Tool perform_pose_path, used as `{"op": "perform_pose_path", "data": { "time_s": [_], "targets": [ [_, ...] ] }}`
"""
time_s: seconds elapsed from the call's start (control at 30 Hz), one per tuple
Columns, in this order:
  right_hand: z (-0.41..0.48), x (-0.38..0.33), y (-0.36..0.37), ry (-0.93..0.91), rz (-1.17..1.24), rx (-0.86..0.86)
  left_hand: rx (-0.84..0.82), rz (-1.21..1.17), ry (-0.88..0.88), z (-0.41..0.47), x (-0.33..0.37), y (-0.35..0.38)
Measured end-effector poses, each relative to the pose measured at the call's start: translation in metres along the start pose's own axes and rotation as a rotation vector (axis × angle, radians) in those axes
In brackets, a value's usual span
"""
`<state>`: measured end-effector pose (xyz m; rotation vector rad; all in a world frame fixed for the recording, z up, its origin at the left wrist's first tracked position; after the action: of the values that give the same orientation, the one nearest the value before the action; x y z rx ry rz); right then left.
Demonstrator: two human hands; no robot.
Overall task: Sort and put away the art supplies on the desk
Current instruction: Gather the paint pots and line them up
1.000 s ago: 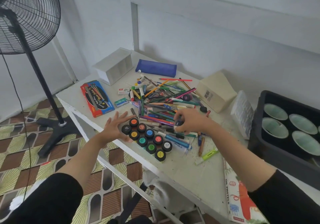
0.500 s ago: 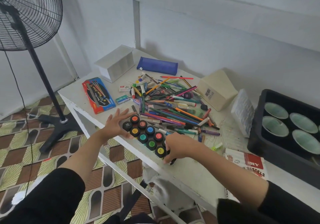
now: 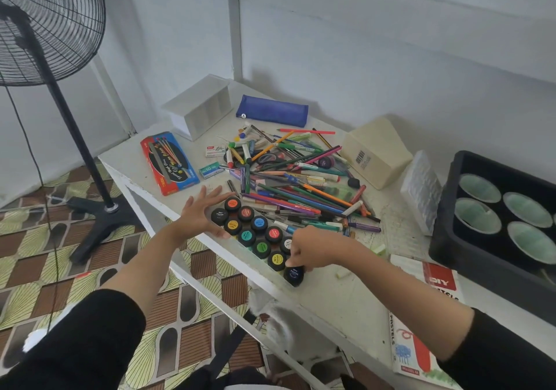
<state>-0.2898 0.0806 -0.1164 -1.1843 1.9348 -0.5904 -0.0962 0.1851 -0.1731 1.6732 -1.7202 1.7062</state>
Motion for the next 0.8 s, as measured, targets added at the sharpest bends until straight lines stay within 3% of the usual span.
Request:
{"op": "perform_pose_path", "data": {
  "time_s": [0.13,0.3,0.5,0.63,0.8],
  "targets": [
    [-0.004,0.009,-0.005,0.033,0.152,-0.051,0.001,0.007,-0.009,0.001,-0.001,0.0],
    [-0.006,0.039,-0.07,0.096,0.31,0.336,-0.002,0.017,-0.011,0.0,-0.001,0.001],
    [0.014,0.107,-0.141,0.257,0.044,0.661,-0.015,0.008,-0.022,-0.002,0.001,0.001],
    [0.021,0.143,-0.162,0.35,0.016,0.727,0.004,0.019,-0.041,-0.002,0.002,-0.001],
    [0.036,0.159,-0.159,0.321,0.121,0.708,0.011,0.029,-0.044,-0.001,-0.001,-0.001]
  ]
}}
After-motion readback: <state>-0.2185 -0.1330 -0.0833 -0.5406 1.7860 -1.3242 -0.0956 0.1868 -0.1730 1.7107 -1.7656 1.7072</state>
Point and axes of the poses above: each hand's wrist, its own z-axis towards the middle knuckle, its own y-axis out of the palm, x = y × z, the point moved 8 cm from there along z, towards the middle knuckle, and after that the axes turned 6 degrees about -y, right-handed, at the moved point
